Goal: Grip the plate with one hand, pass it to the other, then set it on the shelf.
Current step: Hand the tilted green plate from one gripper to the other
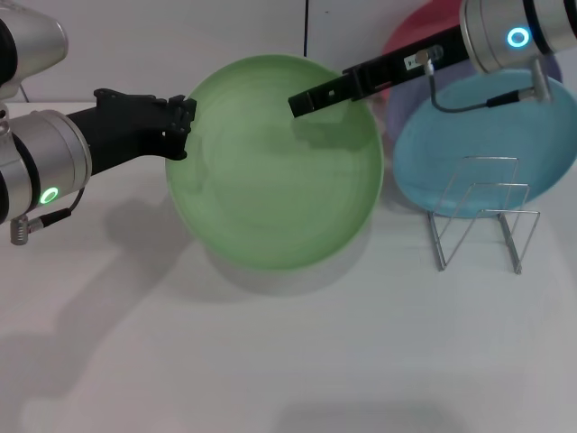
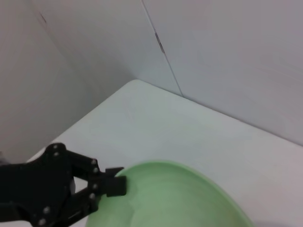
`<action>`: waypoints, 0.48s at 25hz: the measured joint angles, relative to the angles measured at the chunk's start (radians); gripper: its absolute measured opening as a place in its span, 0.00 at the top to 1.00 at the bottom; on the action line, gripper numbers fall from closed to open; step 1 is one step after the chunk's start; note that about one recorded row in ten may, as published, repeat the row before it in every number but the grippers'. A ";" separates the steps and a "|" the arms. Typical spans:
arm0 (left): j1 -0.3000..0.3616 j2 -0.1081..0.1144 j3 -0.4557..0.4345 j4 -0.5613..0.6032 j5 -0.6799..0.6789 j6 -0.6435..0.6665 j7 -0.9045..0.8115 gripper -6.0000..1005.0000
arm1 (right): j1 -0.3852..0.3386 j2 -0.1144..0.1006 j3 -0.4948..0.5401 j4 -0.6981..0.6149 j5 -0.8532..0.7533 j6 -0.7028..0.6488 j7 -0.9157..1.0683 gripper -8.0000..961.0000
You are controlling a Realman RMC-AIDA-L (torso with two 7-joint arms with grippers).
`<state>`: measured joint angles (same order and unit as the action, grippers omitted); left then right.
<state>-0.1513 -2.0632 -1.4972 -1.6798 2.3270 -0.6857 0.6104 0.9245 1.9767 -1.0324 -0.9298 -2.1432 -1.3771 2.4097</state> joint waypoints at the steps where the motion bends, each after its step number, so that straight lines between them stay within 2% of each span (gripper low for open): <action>1: 0.000 0.000 0.000 0.000 0.000 0.000 0.000 0.96 | 0.000 0.000 0.000 0.000 0.000 0.000 0.000 0.15; 5: 0.000 0.000 0.000 0.000 0.000 0.000 0.000 0.96 | -0.023 0.000 0.000 -0.063 0.000 -0.013 0.020 0.15; 12: 0.003 0.000 -0.001 0.002 0.000 0.000 0.000 0.96 | -0.032 -0.001 0.003 -0.071 0.000 -0.014 0.021 0.15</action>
<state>-0.1484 -2.0632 -1.4986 -1.6777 2.3271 -0.6857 0.6105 0.8926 1.9760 -1.0296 -1.0004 -2.1432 -1.3909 2.4309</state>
